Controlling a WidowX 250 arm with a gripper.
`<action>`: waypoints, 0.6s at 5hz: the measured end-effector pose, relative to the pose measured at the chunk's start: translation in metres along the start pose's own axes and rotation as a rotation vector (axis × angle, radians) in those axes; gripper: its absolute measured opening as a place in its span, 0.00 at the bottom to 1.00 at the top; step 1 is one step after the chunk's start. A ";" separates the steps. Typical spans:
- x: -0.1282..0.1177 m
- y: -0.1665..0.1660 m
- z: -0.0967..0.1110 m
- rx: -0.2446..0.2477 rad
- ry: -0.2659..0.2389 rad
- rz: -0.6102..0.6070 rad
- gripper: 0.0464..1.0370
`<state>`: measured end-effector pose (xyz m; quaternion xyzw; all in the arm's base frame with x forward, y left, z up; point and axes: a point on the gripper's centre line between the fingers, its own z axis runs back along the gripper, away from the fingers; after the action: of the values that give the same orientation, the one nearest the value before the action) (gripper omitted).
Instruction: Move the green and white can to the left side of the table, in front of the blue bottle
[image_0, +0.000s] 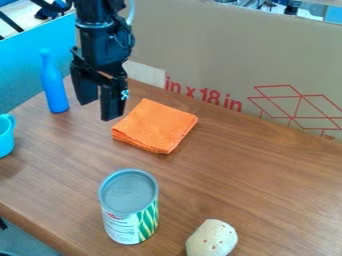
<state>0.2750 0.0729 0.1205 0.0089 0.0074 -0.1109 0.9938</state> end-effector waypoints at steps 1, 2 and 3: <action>-0.001 -0.002 -0.009 -0.012 0.028 -0.004 0.96; 0.000 -0.020 -0.009 -0.005 0.015 -0.041 0.96; -0.001 -0.036 0.005 0.027 -0.045 -0.029 0.96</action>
<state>0.2665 0.0381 0.1245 0.0197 -0.0164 -0.1256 0.9917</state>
